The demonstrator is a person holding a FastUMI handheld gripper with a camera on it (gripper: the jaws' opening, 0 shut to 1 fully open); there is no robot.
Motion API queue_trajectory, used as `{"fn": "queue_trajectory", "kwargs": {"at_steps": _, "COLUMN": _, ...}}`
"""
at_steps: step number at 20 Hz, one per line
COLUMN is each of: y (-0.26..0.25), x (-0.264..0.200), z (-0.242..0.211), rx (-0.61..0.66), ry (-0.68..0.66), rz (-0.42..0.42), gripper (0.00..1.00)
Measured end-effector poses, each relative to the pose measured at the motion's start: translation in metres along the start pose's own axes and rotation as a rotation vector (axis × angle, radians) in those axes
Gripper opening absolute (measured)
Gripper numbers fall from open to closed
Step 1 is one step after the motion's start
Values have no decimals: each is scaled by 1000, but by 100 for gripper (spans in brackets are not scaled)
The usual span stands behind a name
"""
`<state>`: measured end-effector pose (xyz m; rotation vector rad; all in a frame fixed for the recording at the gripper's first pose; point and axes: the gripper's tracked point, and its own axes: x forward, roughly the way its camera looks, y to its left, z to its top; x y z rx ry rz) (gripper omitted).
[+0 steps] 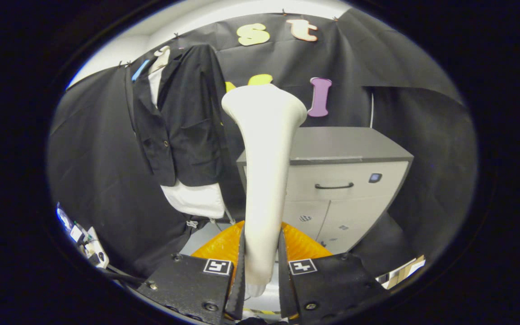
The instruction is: Iron the clothes twice with a garment steamer, once on the left side and once on the right side.
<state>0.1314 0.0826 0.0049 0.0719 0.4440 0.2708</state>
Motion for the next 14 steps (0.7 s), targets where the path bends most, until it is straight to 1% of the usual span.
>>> {"fn": "queue_trajectory", "kwargs": {"at_steps": 3, "y": -36, "x": -20, "z": -17, "rx": 30, "ry": -5, "rz": -9, "gripper": 33}}
{"fn": "queue_trajectory", "kwargs": {"at_steps": 7, "y": -72, "x": -42, "z": -43, "rx": 57, "ry": 12, "rz": -13, "gripper": 33}}
{"fn": "queue_trajectory", "kwargs": {"at_steps": 9, "y": -89, "x": -50, "z": -56, "rx": 66, "ry": 20, "rz": -31, "gripper": 33}}
{"fn": "queue_trajectory", "kwargs": {"at_steps": 14, "y": -109, "x": -69, "z": -81, "rx": 104, "ry": 22, "rz": -85, "gripper": 33}}
